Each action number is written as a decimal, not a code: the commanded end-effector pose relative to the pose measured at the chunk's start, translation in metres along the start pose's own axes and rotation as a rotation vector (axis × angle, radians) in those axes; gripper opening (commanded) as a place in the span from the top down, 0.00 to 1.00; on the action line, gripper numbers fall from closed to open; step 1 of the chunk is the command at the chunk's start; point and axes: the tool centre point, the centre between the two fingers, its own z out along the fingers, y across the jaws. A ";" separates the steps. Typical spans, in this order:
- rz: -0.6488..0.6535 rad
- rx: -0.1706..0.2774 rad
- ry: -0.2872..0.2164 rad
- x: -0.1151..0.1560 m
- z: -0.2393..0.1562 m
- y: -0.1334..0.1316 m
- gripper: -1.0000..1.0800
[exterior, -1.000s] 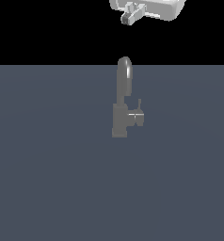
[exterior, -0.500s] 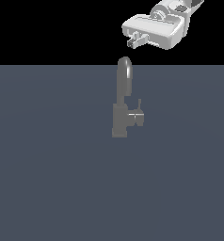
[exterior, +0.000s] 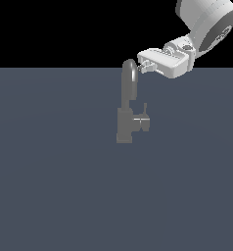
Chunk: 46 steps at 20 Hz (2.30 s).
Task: Turn on the faucet by rotating a designated handle.
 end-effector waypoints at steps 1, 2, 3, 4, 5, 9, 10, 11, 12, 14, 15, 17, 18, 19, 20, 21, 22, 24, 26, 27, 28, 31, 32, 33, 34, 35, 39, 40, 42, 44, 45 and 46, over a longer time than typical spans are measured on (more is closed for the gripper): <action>0.044 0.049 -0.048 0.021 -0.001 0.000 1.00; 0.061 0.069 -0.066 0.029 -0.001 0.000 1.00; 0.078 0.088 -0.084 0.037 0.000 0.001 1.00; 0.095 0.107 -0.102 0.045 0.000 0.001 1.00; 0.112 0.125 -0.120 0.053 0.000 0.002 1.00; 0.179 0.199 -0.188 0.084 0.004 0.005 1.00; 0.194 0.216 -0.204 0.091 0.006 0.006 1.00; 0.209 0.232 -0.219 0.098 0.007 0.007 1.00; 0.223 0.248 -0.234 0.105 0.009 0.008 1.00; 0.249 0.276 -0.259 0.116 0.012 0.011 1.00; 0.260 0.288 -0.270 0.121 0.013 0.012 1.00; 0.278 0.308 -0.289 0.129 0.016 0.013 1.00; 0.285 0.316 -0.296 0.132 0.017 0.014 1.00; 0.291 0.322 -0.302 0.135 0.018 0.015 1.00; 0.295 0.327 -0.306 0.137 0.019 0.015 1.00; 0.298 0.330 -0.309 0.138 0.020 0.016 1.00; 0.299 0.332 -0.311 0.139 0.020 0.016 1.00; 0.300 0.333 -0.312 0.139 0.020 0.016 1.00; 0.300 0.333 -0.312 0.139 0.020 0.016 1.00; 0.300 0.332 -0.311 0.139 0.020 0.016 1.00; 0.300 0.332 -0.311 0.138 0.021 0.017 1.00; 0.300 0.332 -0.311 0.136 0.022 0.022 1.00; 0.300 0.332 -0.311 0.135 0.022 0.023 1.00; 0.300 0.332 -0.311 0.134 0.023 0.024 1.00; 0.300 0.332 -0.311 0.133 0.023 0.026 1.00; 0.300 0.332 -0.311 0.132 0.023 0.027 1.00; 0.300 0.332 -0.311 0.127 0.025 0.034 1.00; 0.300 0.332 -0.311 0.126 0.025 0.035 1.00; 0.300 0.332 -0.311 0.124 0.026 0.039 1.00; 0.300 0.332 -0.311 0.122 0.027 0.042 1.00; 0.300 0.332 -0.311 0.121 0.027 0.044 1.00; 0.300 0.332 -0.311 0.119 0.027 0.046 1.00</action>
